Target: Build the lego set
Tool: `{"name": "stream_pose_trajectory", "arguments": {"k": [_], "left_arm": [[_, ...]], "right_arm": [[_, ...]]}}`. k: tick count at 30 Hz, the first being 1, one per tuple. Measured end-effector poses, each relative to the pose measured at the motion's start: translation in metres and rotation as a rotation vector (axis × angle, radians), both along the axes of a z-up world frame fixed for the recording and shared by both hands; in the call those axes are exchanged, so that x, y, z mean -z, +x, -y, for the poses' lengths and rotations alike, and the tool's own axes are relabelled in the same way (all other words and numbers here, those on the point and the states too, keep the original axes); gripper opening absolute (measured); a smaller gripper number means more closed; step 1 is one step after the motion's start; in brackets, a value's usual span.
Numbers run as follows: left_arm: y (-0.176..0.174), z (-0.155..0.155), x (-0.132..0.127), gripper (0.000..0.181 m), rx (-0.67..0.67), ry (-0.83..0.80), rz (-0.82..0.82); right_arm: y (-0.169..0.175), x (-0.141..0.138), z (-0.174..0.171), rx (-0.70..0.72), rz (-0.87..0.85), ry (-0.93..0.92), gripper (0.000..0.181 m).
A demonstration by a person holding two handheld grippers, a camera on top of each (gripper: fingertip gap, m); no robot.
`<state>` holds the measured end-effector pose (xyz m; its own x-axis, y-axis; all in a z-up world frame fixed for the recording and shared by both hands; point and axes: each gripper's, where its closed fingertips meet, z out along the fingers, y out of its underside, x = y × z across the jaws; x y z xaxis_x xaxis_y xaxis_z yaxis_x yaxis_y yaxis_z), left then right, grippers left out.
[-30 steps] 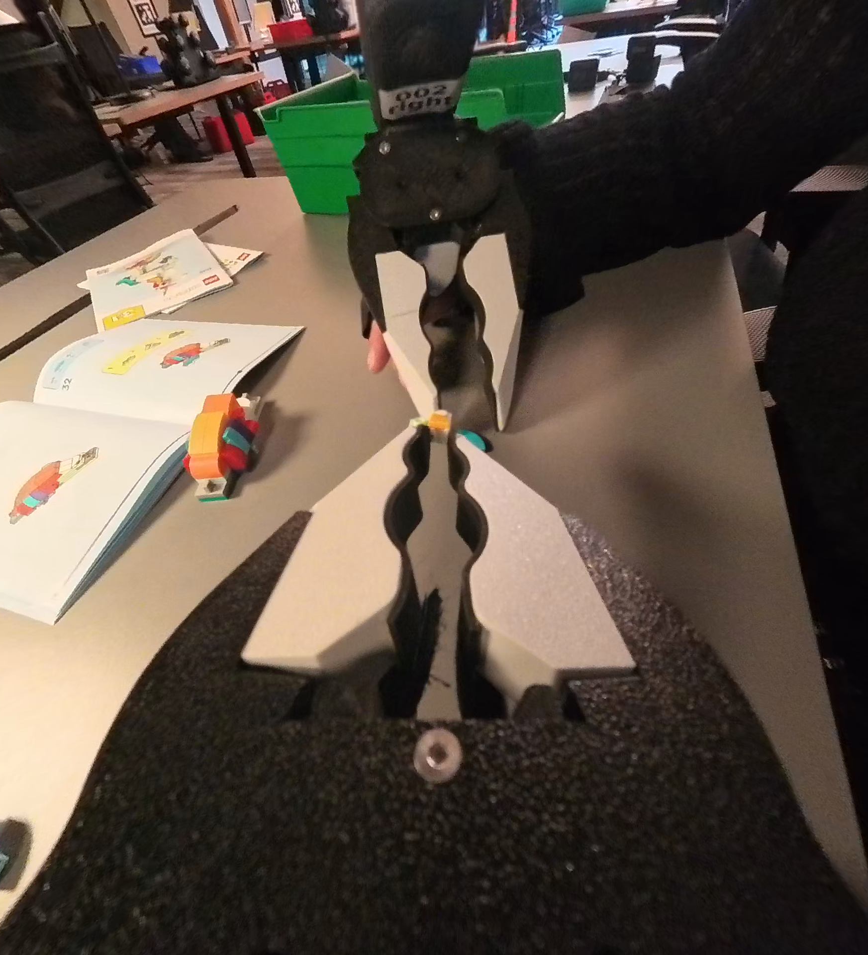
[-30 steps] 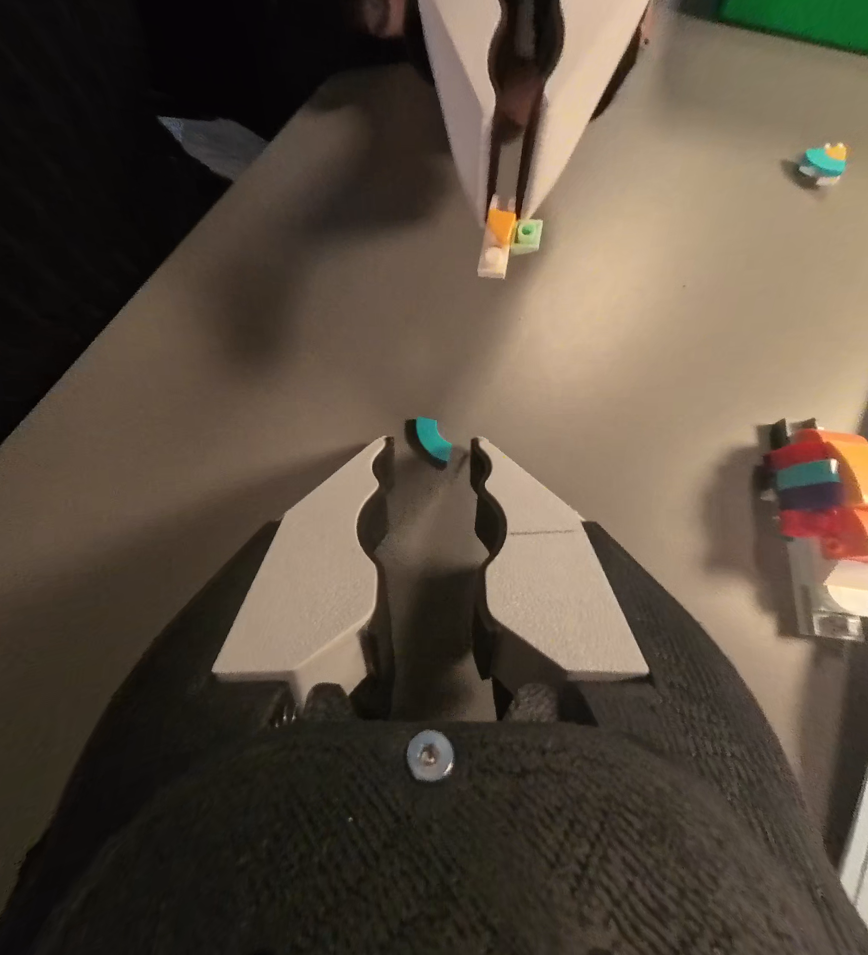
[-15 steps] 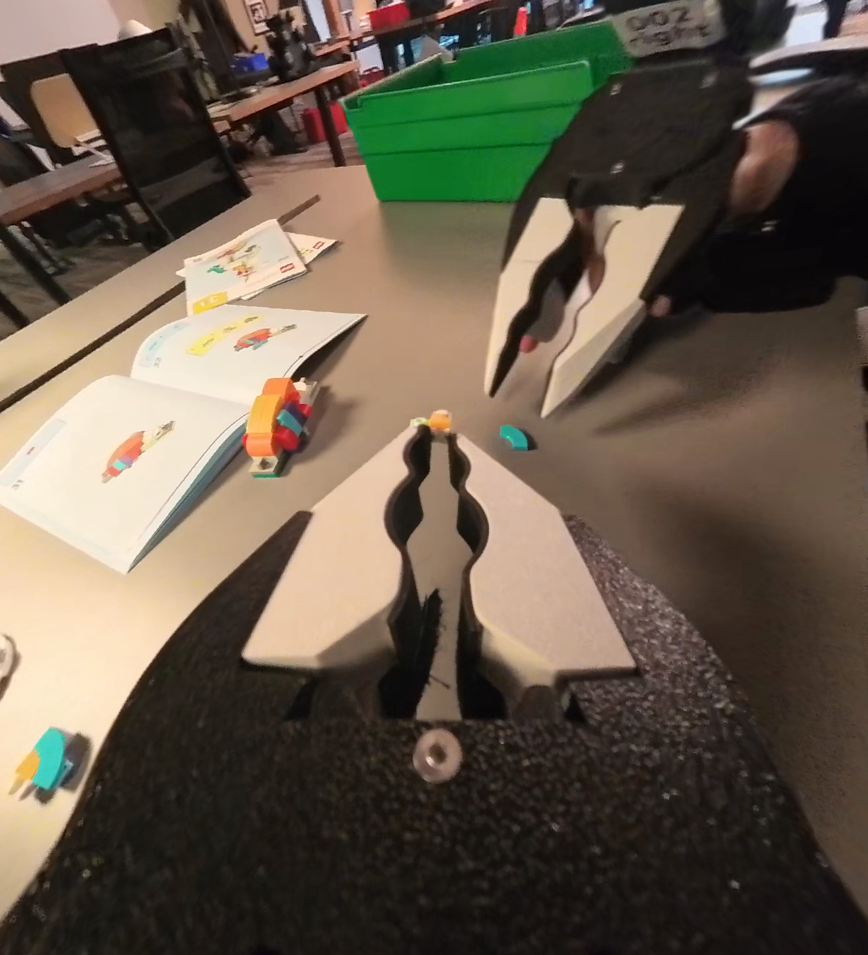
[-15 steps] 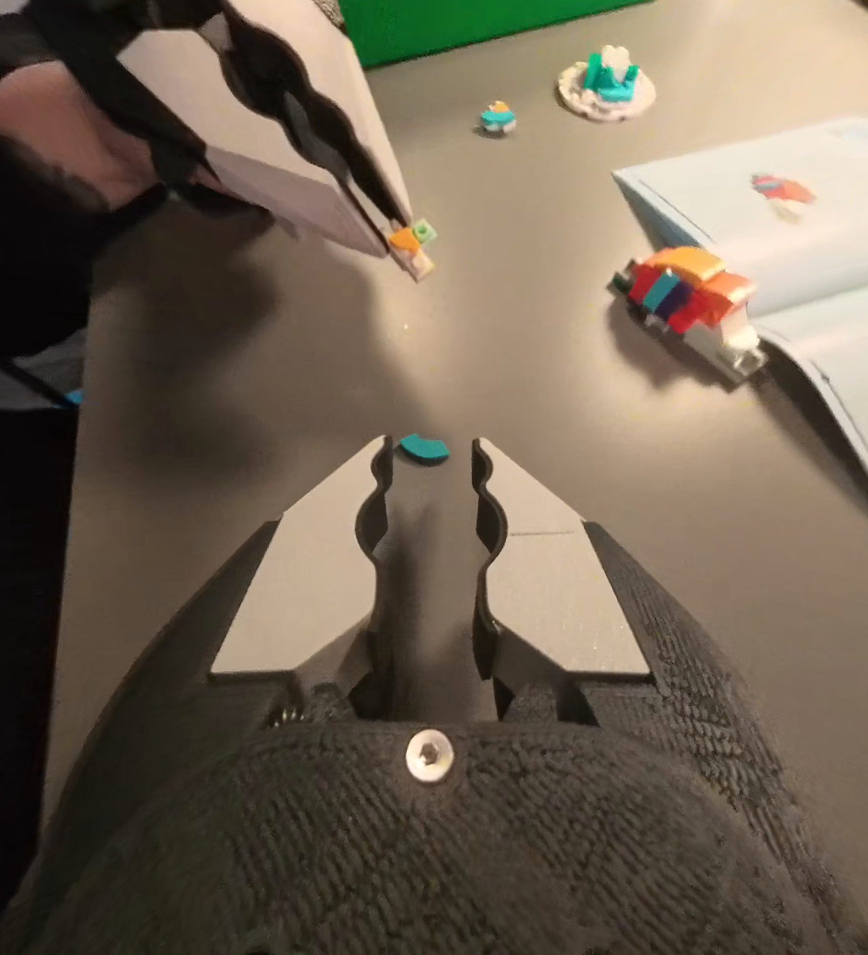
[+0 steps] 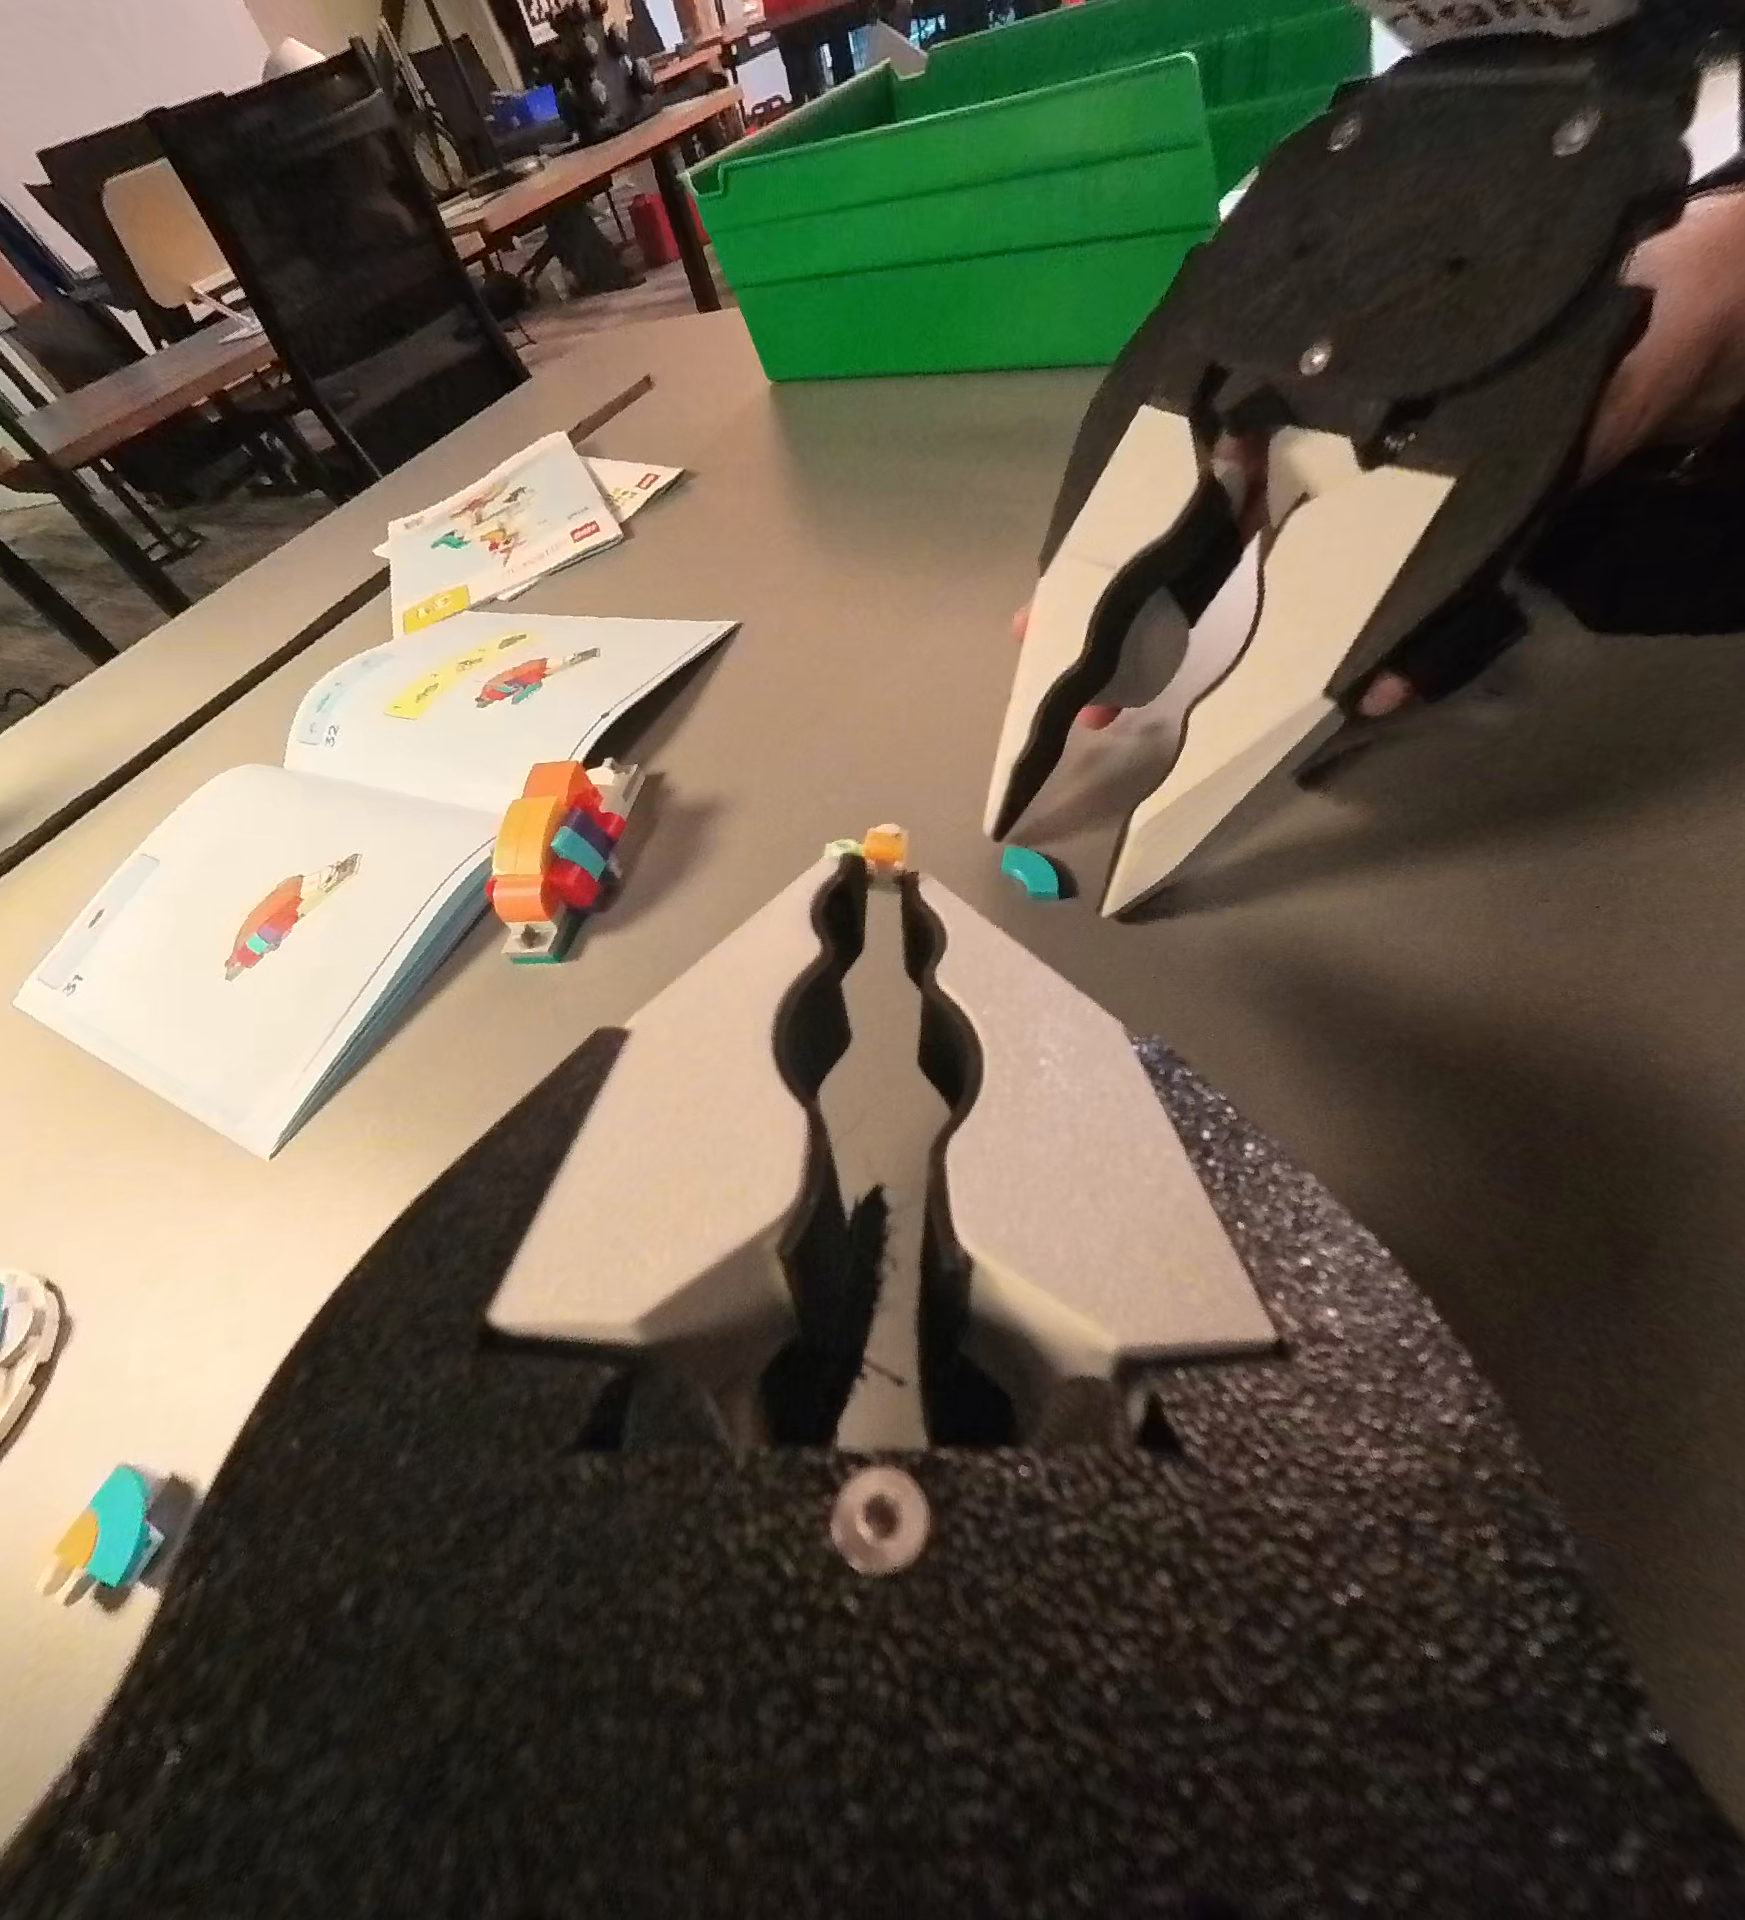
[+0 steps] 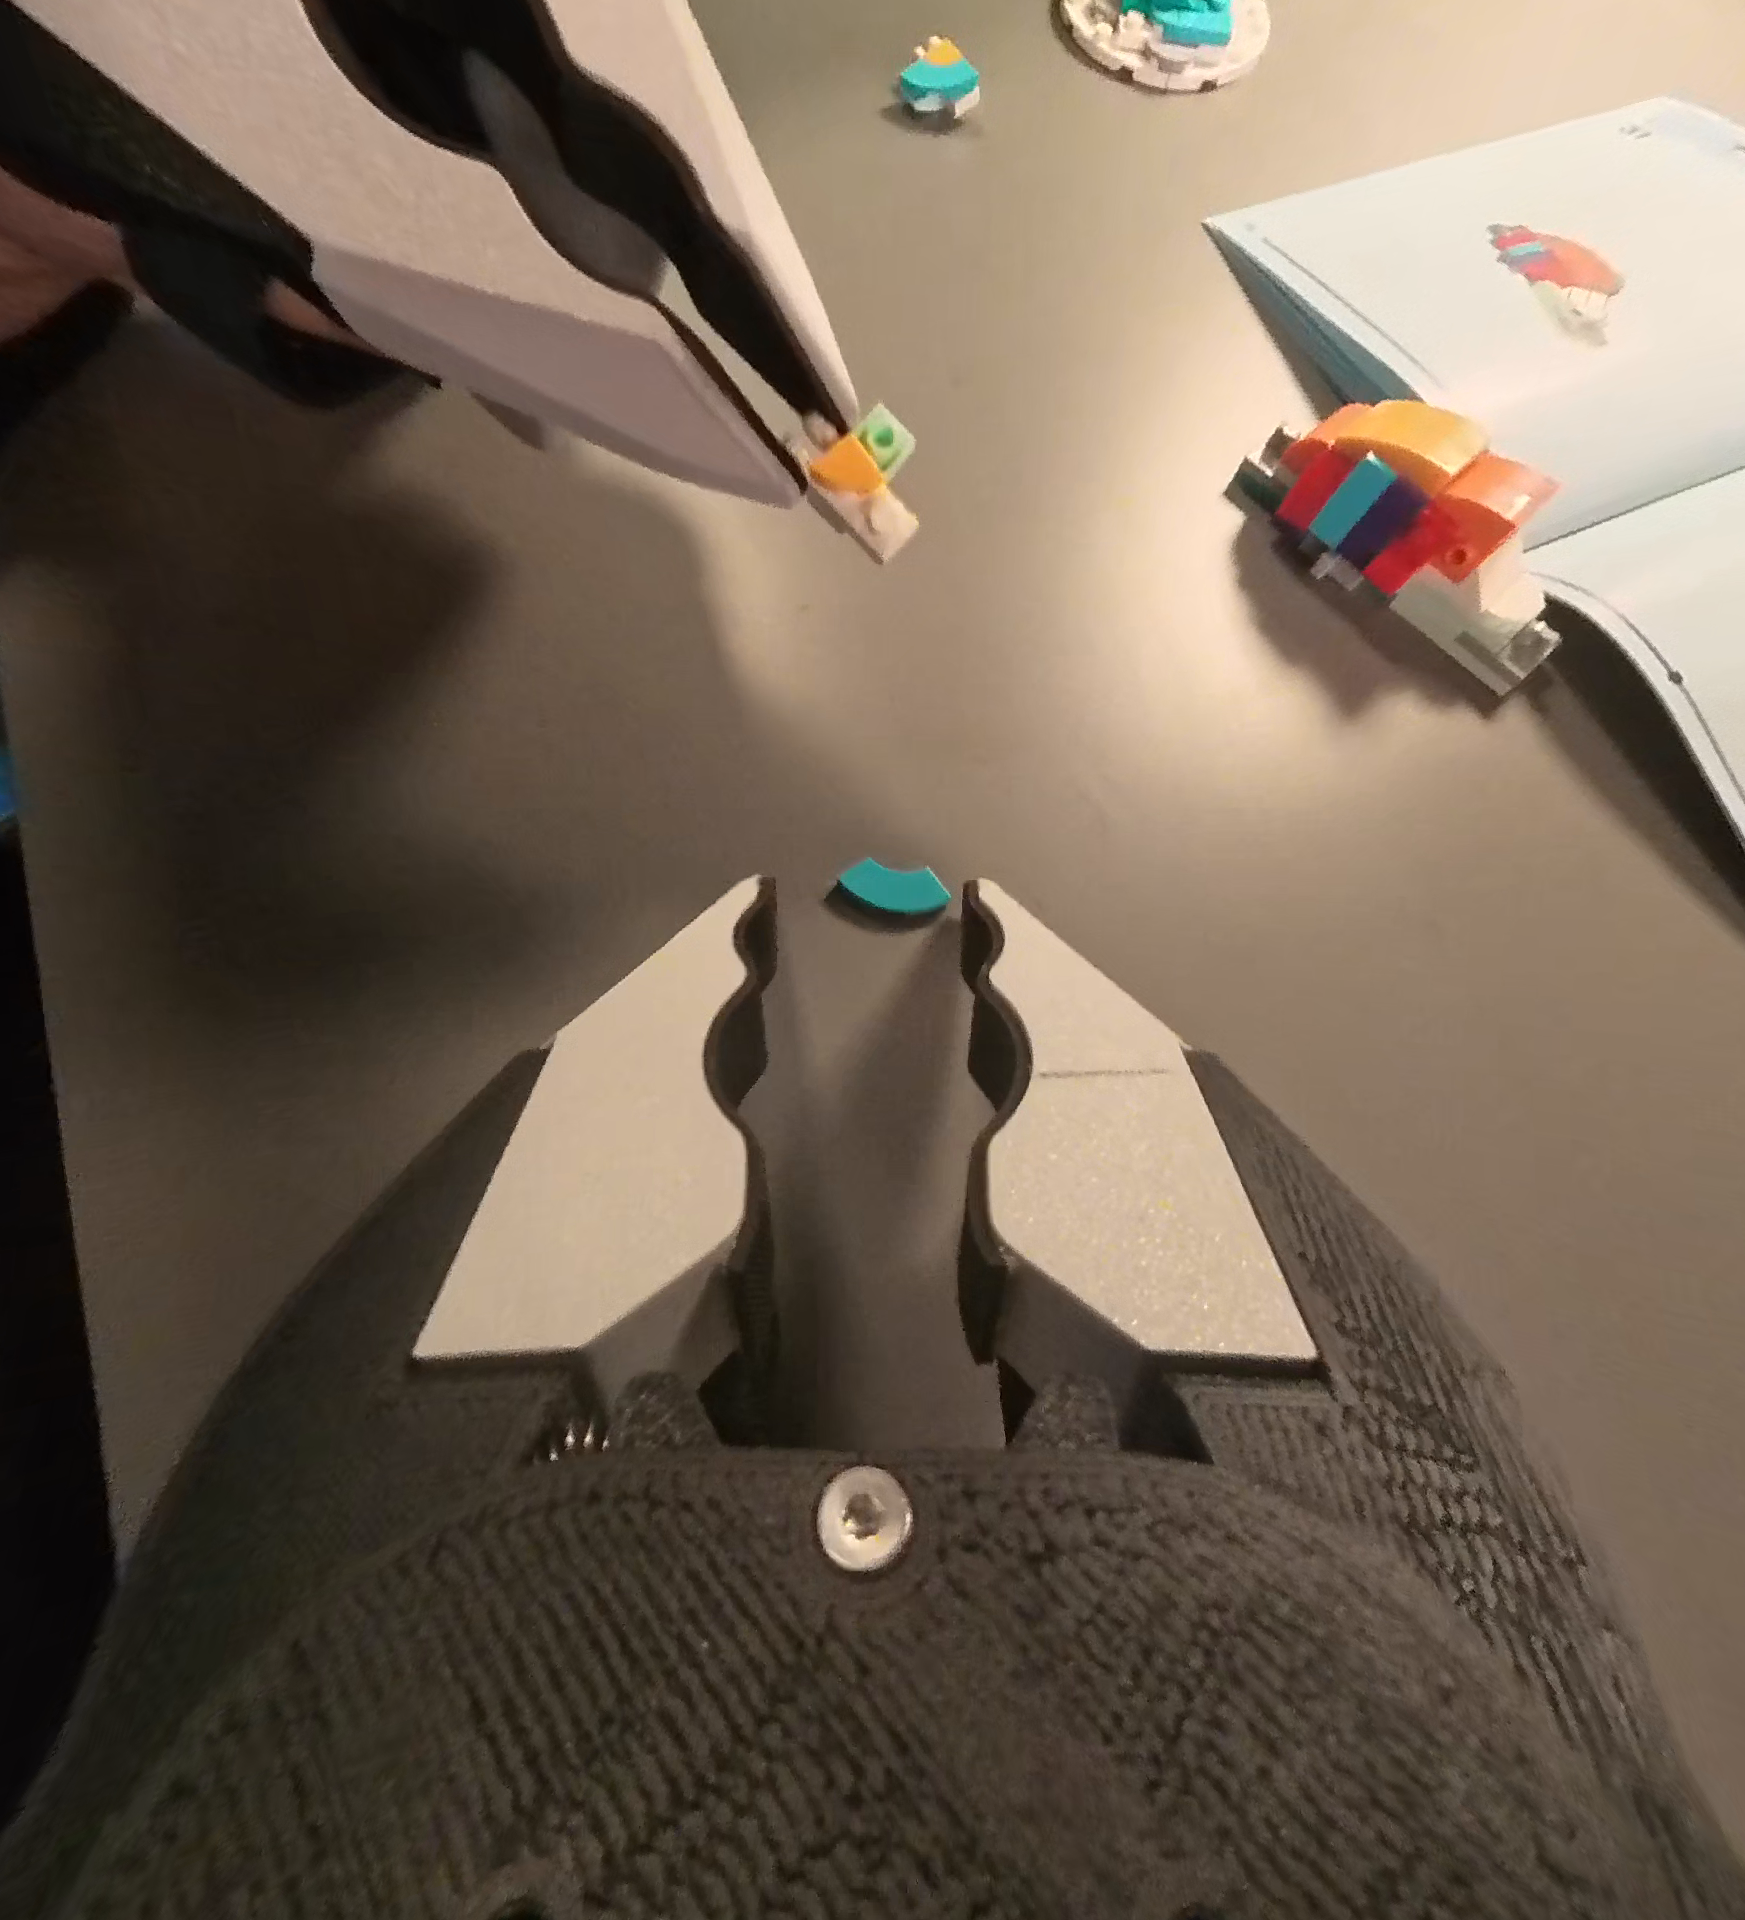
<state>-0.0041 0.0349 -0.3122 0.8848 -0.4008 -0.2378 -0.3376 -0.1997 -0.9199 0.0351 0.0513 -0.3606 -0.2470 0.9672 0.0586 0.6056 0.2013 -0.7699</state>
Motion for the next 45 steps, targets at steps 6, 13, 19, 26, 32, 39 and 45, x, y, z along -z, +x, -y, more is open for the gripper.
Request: {"name": "stream_pose_trajectory", "arguments": {"k": [6, 13, 19, 26, 32, 39, 45], "left_arm": [[0.001, 0.001, 0.0, 0.005, 0.006, 0.003, -0.006], [0.001, 0.001, 0.001, 0.005, 0.009, -0.001, -0.008], [0.001, 0.001, 0.001, 0.005, 0.01, -0.003, -0.005], [0.002, 0.002, -0.001, 0.005, 0.02, 0.002, 0.006], [0.013, 0.008, -0.012, 0.005, 0.105, 0.041, 0.087], [0.037, 0.021, -0.025, 0.005, 0.285, 0.049, 0.223], [0.046, 0.033, -0.035, 0.005, 0.395, 0.07, 0.301]], "right_arm": [[-0.002, 0.0, 0.001, 0.0, 0.005, -0.007, 0.032], [-0.003, 0.001, -0.002, 0.032, 0.017, -0.039, 0.03], [-0.003, 0.001, -0.003, 0.039, 0.014, -0.027, 0.021], [-0.003, 0.0, -0.003, 0.025, 0.013, -0.026, 0.02], [-0.007, -0.042, 0.007, -0.164, -0.15, -0.062, 0.02], [0.007, -0.095, 0.038, -0.581, -0.26, -0.046, 0.02], [0.014, -0.09, 0.046, -0.758, -0.184, -0.019, 0.02]]}}
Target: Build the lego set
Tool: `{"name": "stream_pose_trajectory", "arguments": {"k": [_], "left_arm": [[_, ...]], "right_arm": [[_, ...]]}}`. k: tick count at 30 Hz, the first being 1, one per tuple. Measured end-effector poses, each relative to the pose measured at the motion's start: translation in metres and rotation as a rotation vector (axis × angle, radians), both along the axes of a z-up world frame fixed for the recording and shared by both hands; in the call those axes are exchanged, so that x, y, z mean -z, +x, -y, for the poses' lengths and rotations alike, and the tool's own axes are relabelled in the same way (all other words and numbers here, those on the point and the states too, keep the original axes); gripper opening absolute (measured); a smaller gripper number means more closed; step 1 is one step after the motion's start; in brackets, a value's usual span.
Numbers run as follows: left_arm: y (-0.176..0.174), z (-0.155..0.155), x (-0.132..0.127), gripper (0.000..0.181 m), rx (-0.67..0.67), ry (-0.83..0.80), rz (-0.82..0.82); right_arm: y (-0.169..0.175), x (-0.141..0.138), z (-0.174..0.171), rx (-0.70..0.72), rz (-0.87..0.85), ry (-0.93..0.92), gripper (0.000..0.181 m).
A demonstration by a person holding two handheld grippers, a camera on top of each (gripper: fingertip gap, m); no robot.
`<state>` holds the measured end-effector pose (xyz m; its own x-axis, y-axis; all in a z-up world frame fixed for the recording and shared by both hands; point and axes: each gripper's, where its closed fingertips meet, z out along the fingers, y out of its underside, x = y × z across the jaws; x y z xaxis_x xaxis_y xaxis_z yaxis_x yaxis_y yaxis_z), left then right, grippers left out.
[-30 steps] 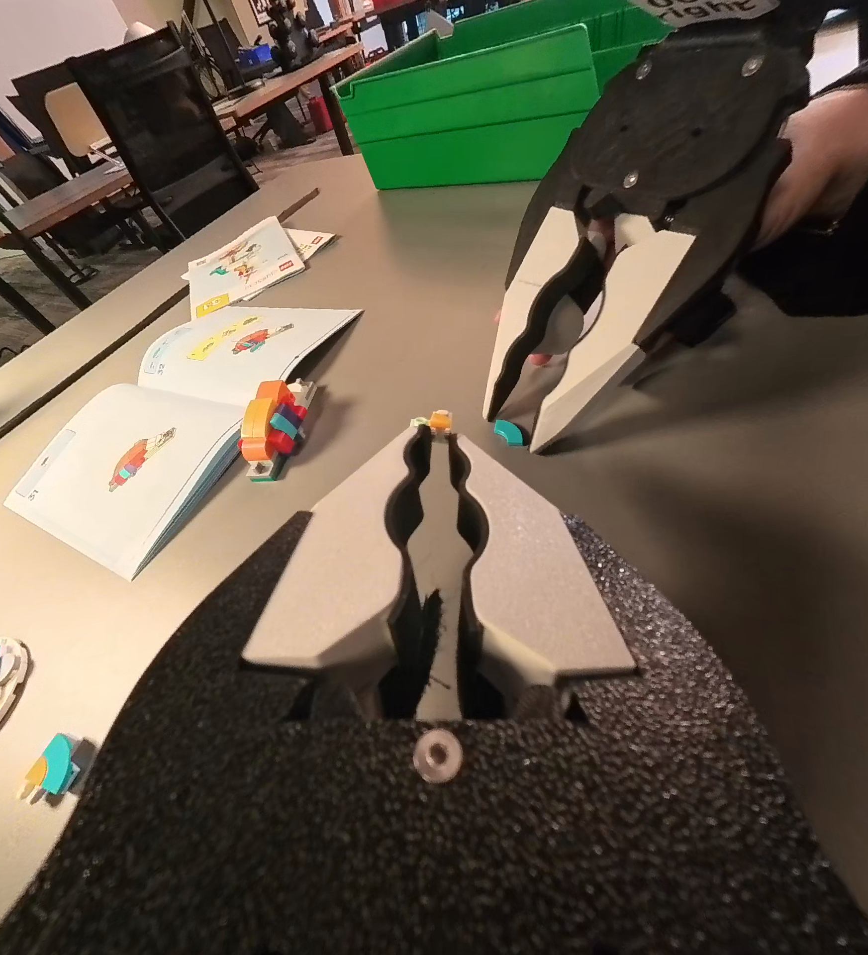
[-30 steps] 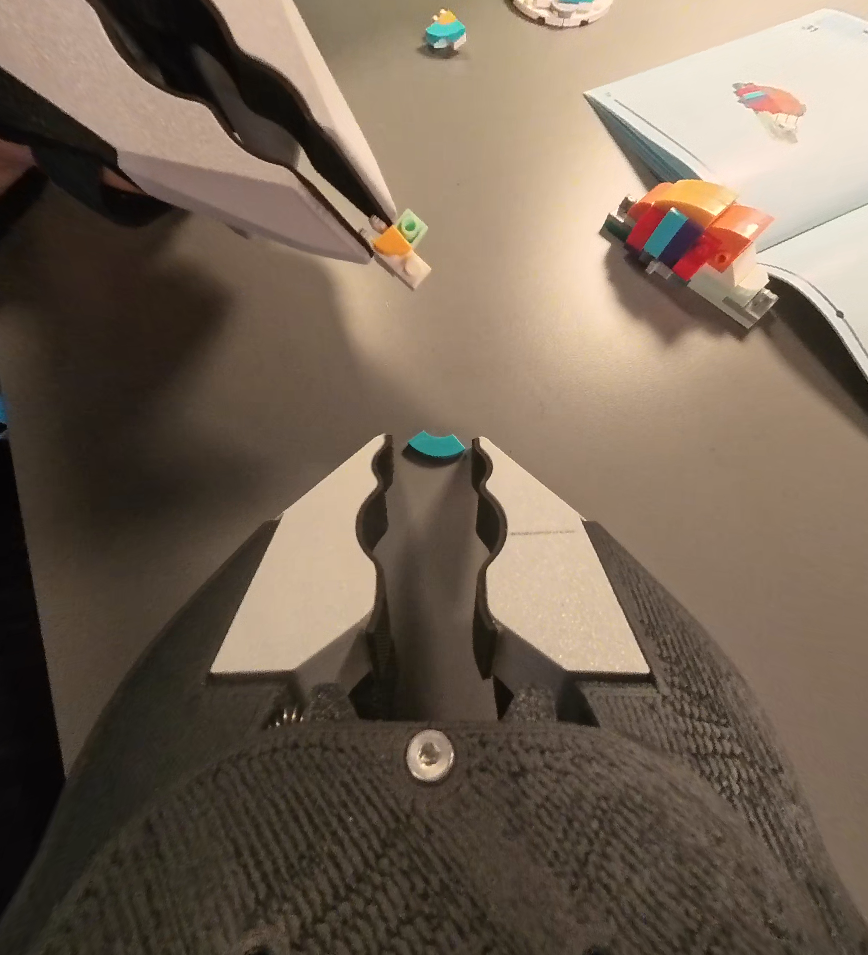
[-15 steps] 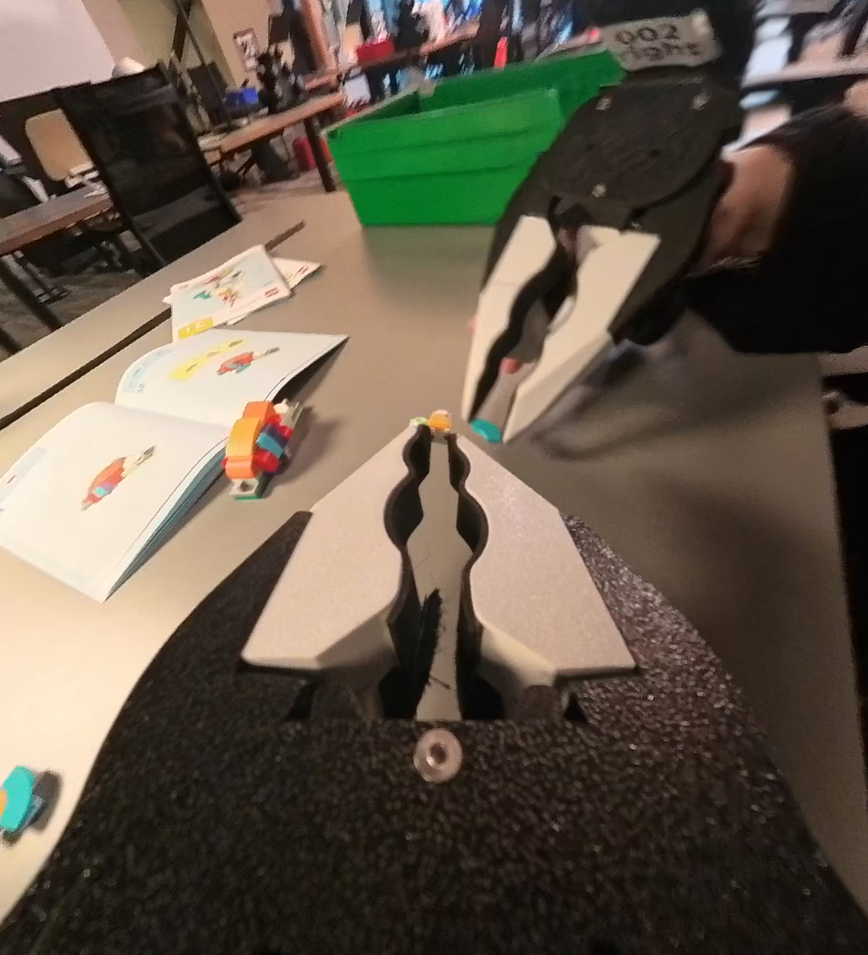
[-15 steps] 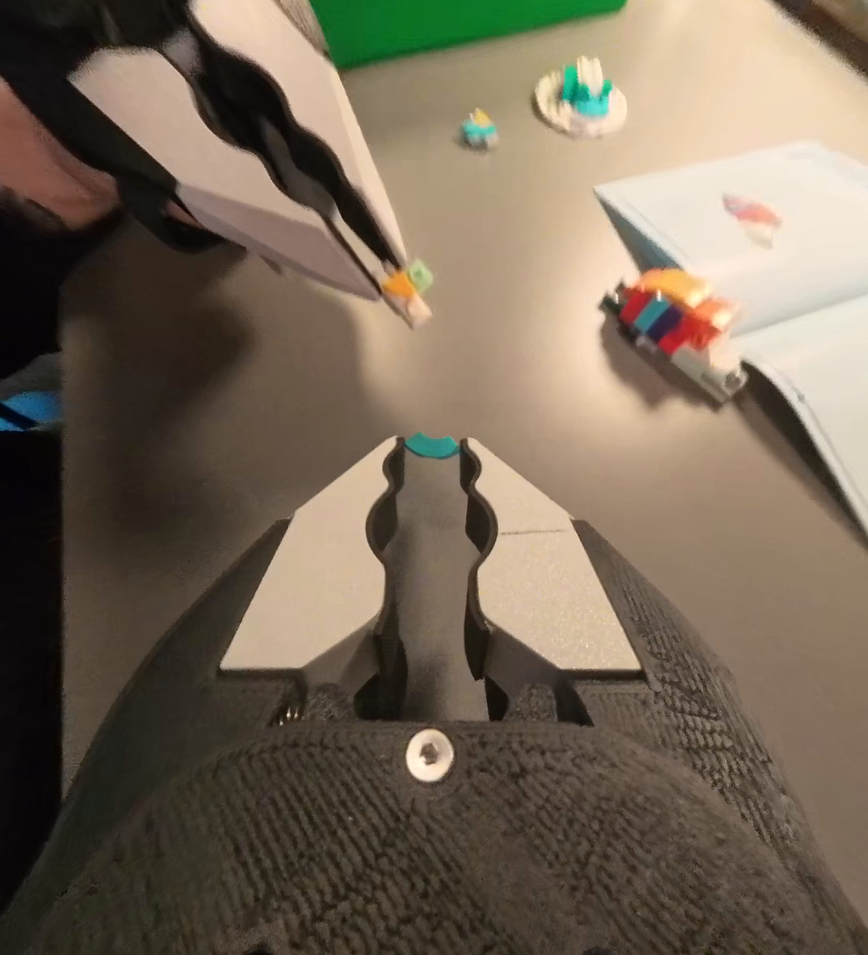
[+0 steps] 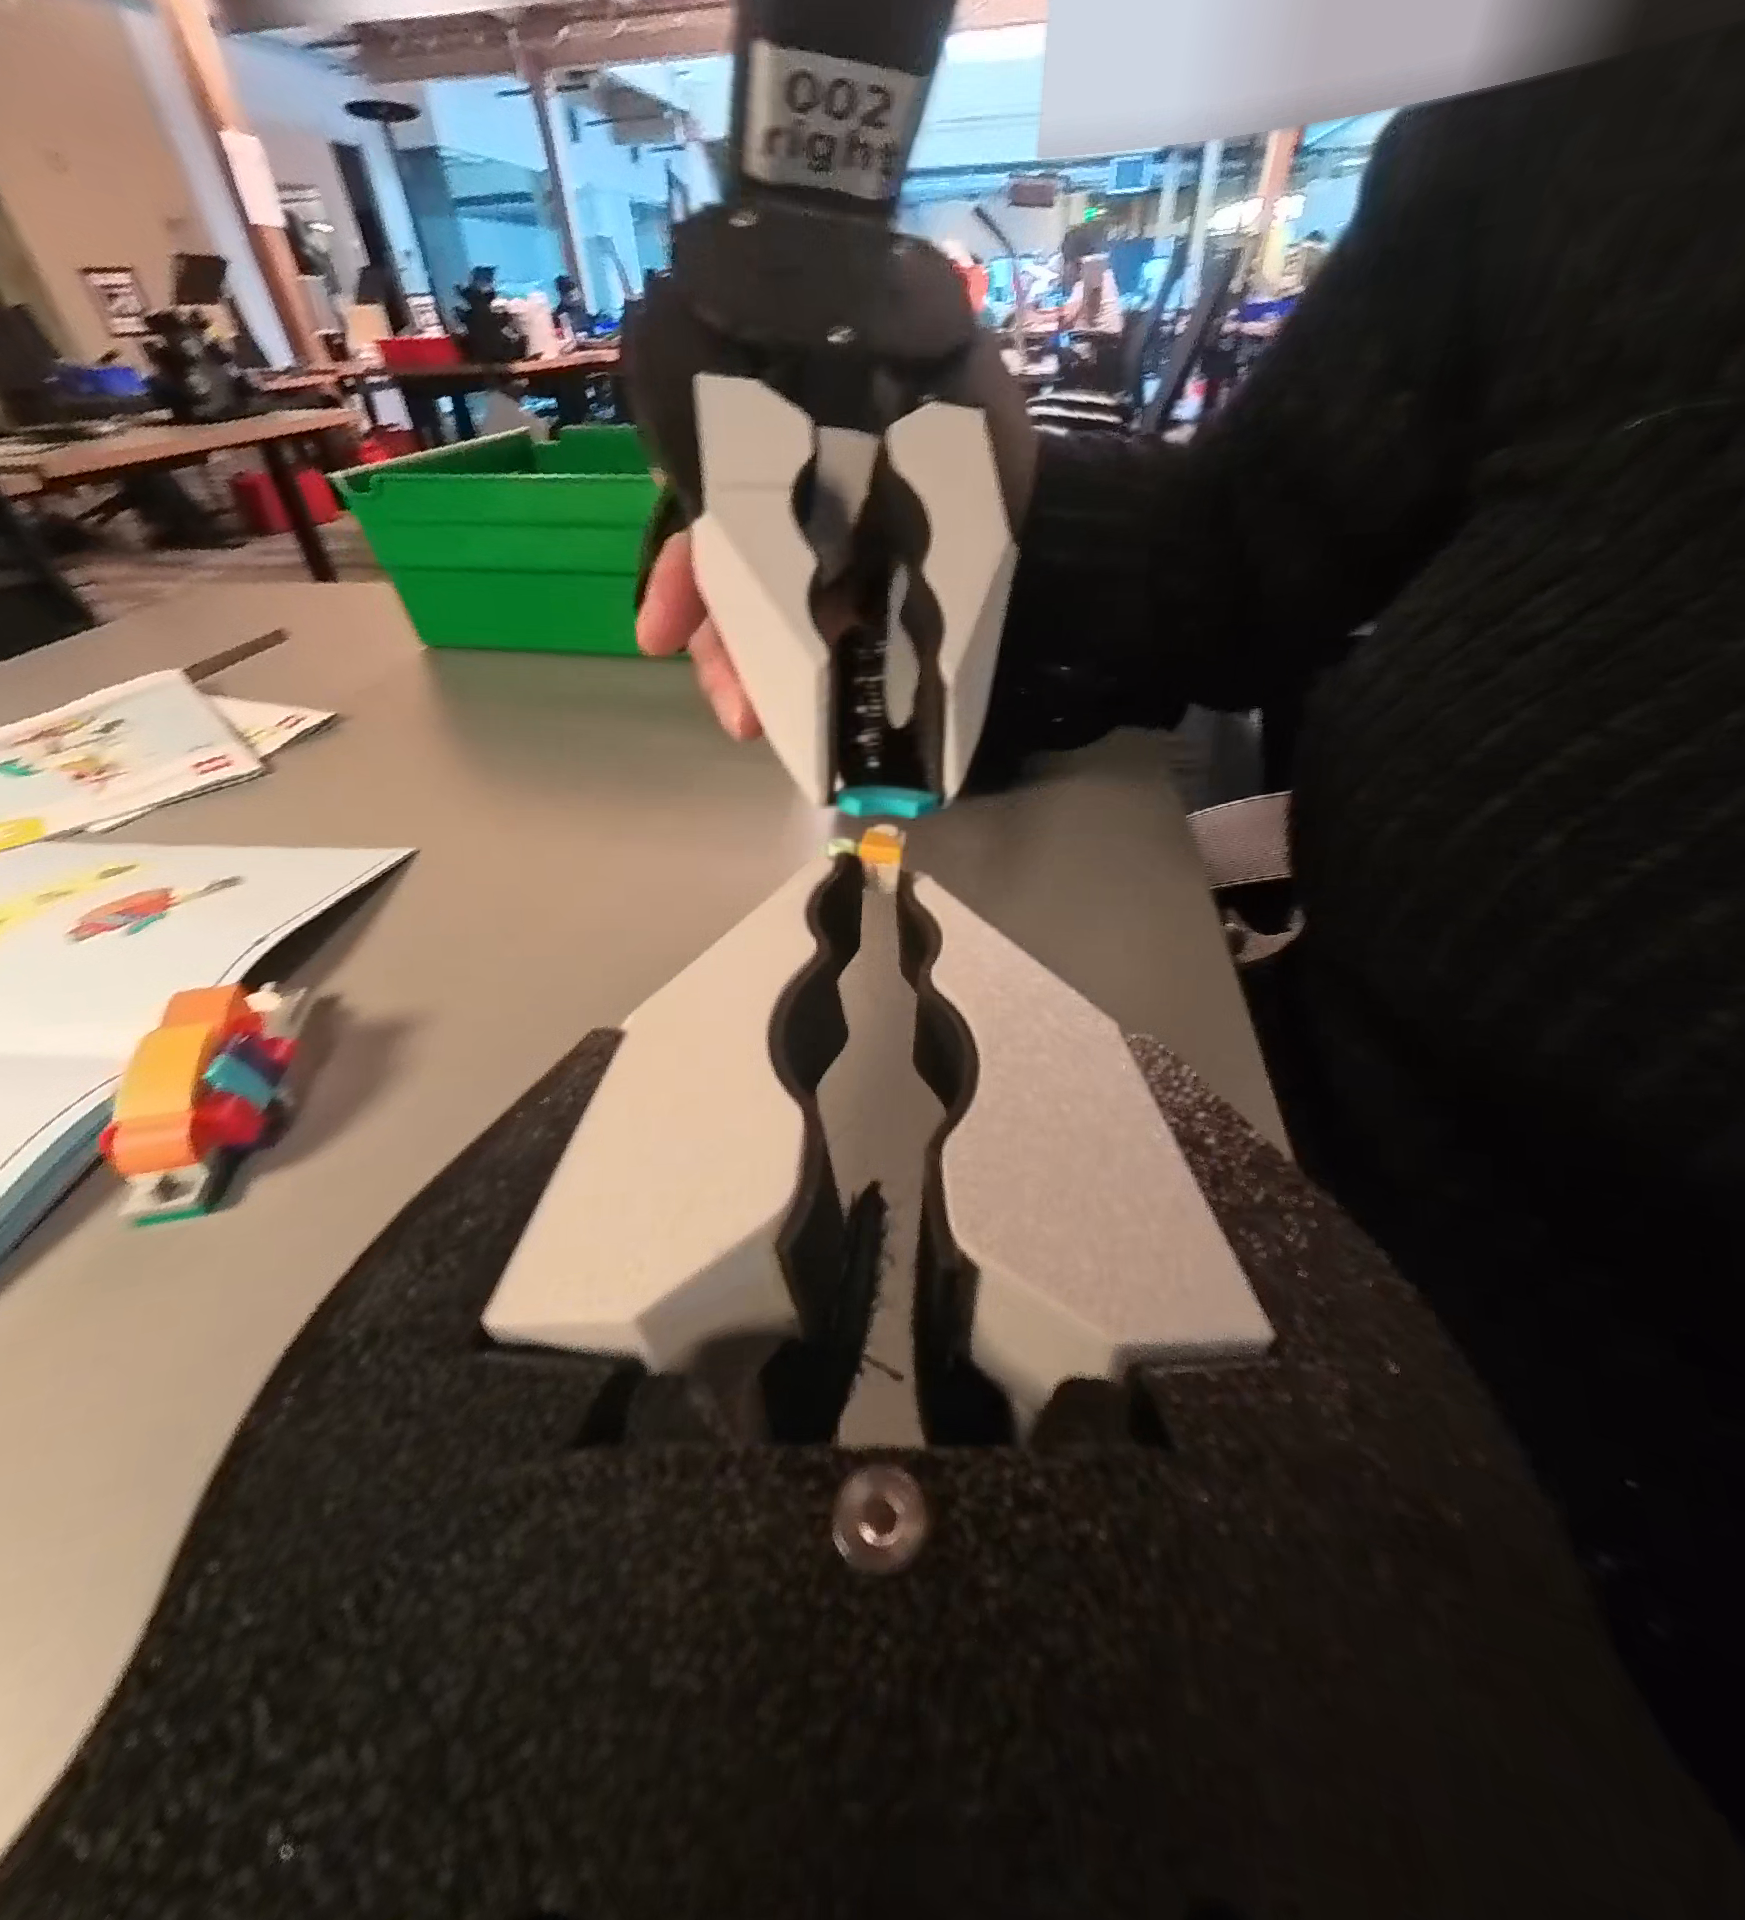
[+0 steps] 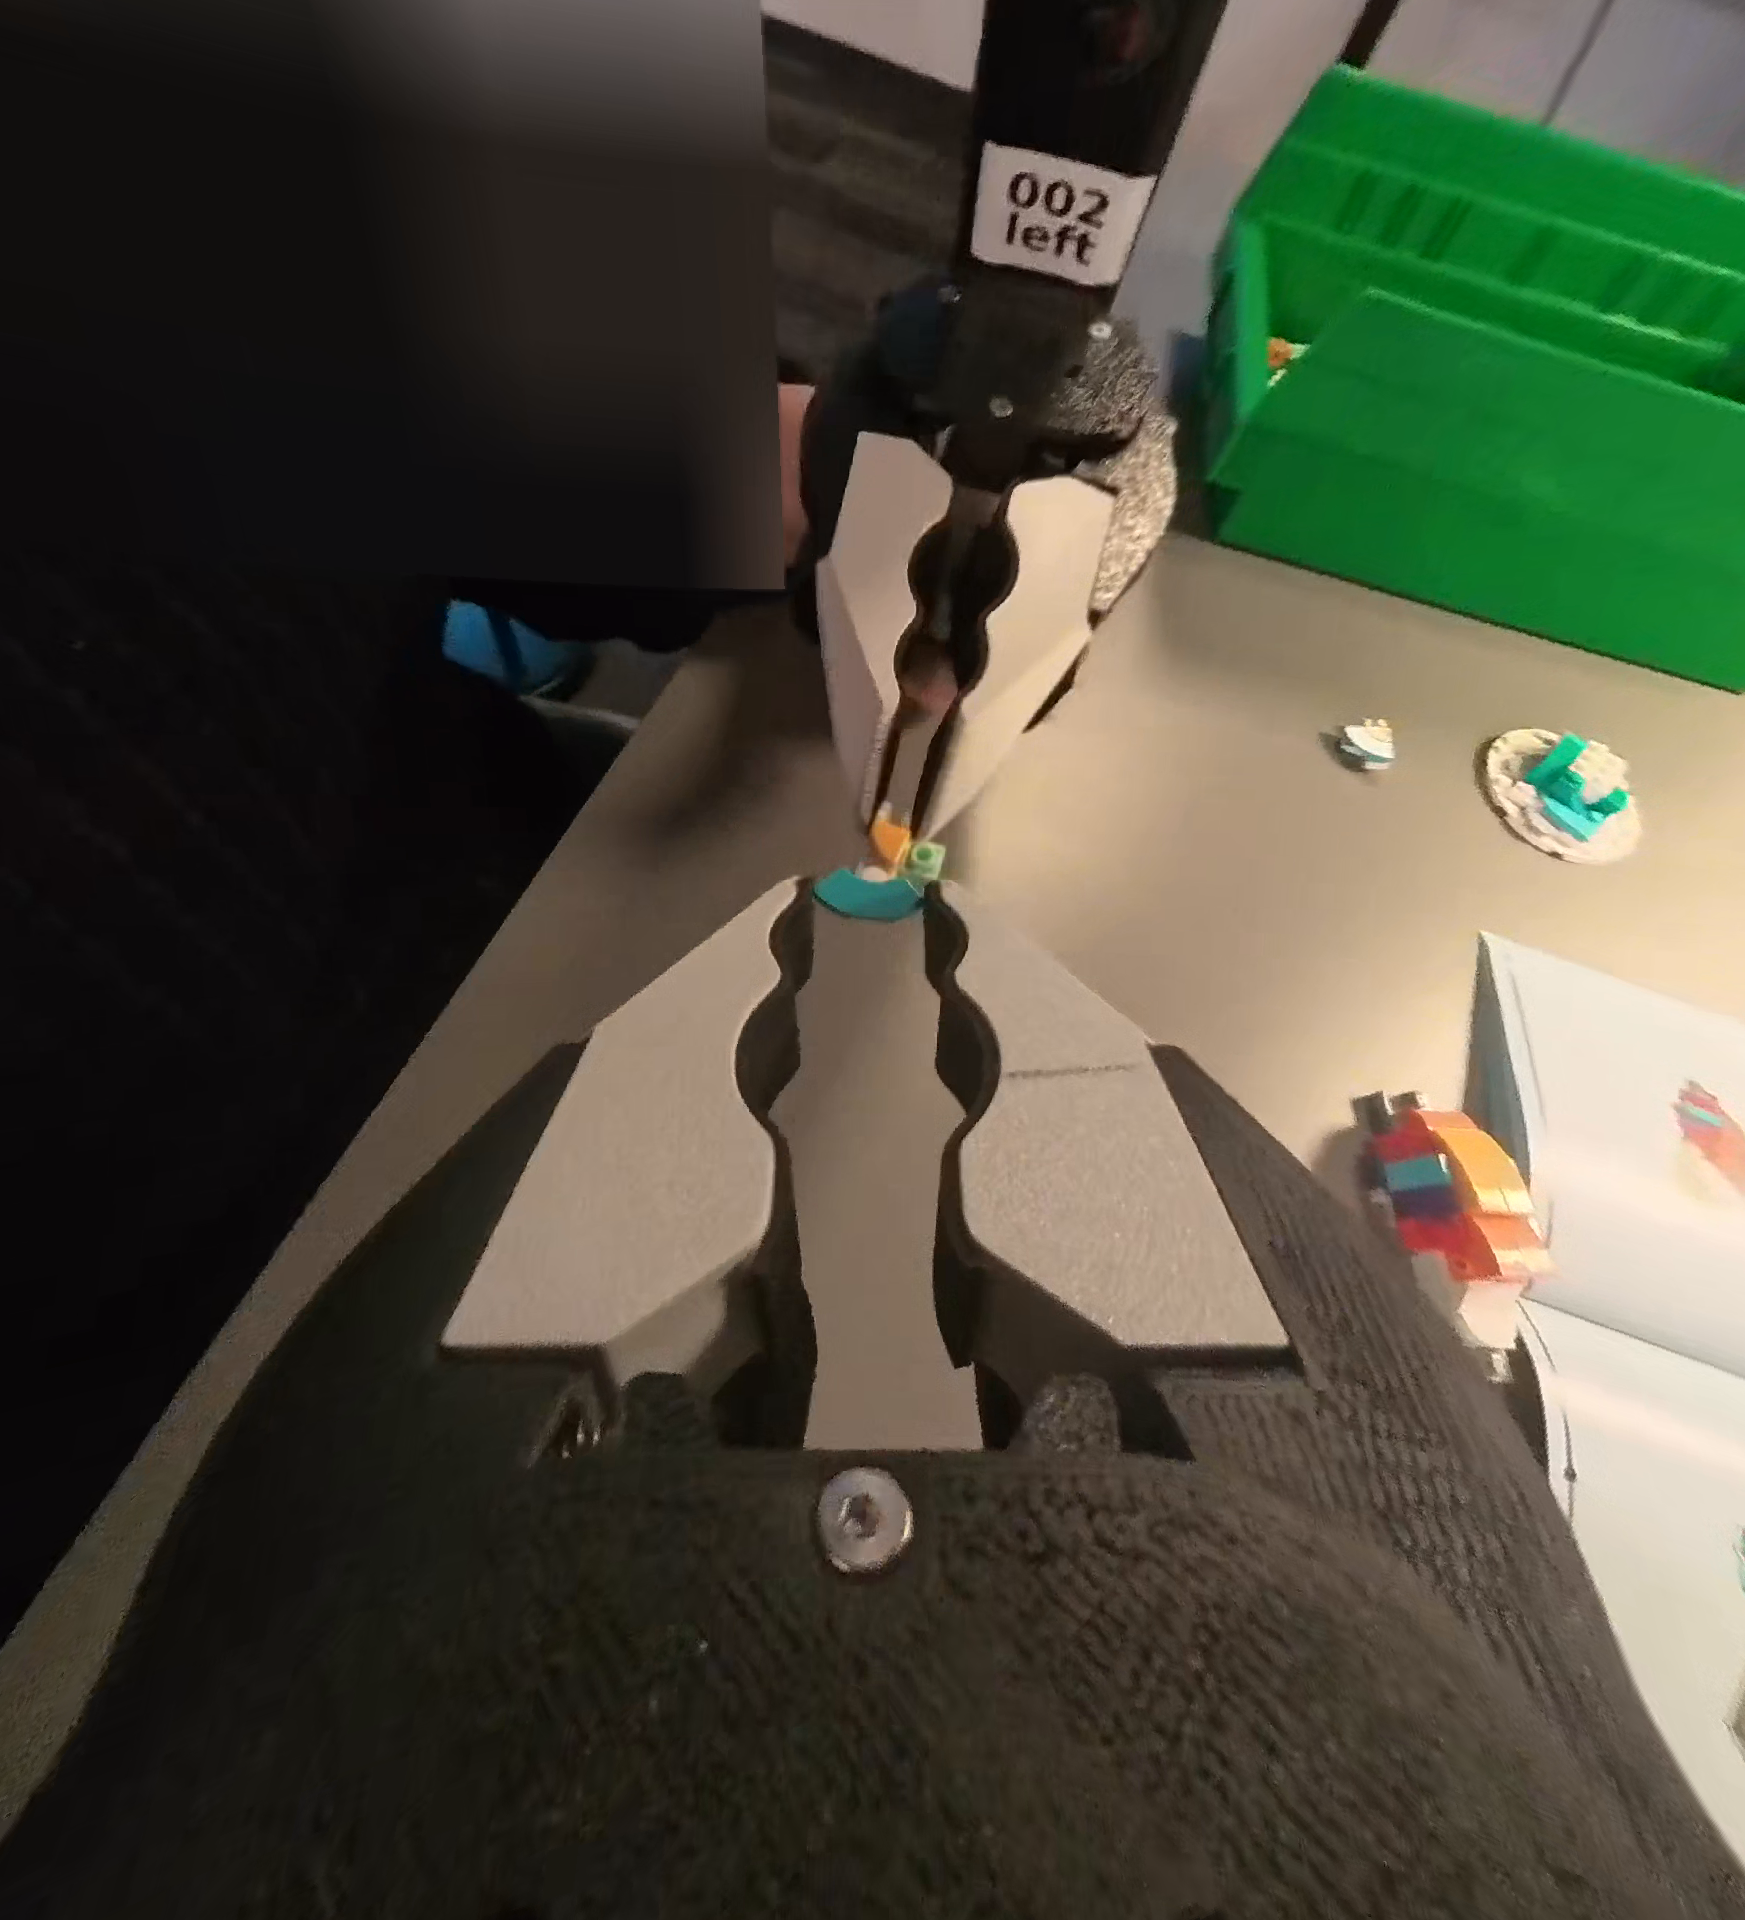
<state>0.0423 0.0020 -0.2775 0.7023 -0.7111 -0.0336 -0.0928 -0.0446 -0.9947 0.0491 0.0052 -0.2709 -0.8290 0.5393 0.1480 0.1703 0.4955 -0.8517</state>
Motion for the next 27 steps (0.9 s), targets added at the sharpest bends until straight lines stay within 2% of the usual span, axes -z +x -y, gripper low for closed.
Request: {"name": "stream_pose_trajectory", "arguments": {"k": [6, 14, 23, 27], "left_arm": [[0.008, 0.005, -0.001, 0.005, 0.054, 0.007, 0.004], [0.012, 0.008, 0.0, 0.005, 0.081, 0.0, 0.001], [0.012, 0.008, 0.001, 0.004, 0.085, 0.002, -0.003], [0.007, 0.004, 0.005, 0.005, 0.038, -0.003, -0.031]], "right_arm": [[0.004, 0.0, 0.007, -0.094, 0.044, 0.002, 0.02], [0.006, 0.002, 0.01, -0.144, 0.066, 0.03, 0.02], [0.006, 0.004, 0.009, -0.159, 0.08, 0.055, 0.02], [0.002, 0.01, -0.003, -0.098, 0.079, 0.087, 0.02]]}}
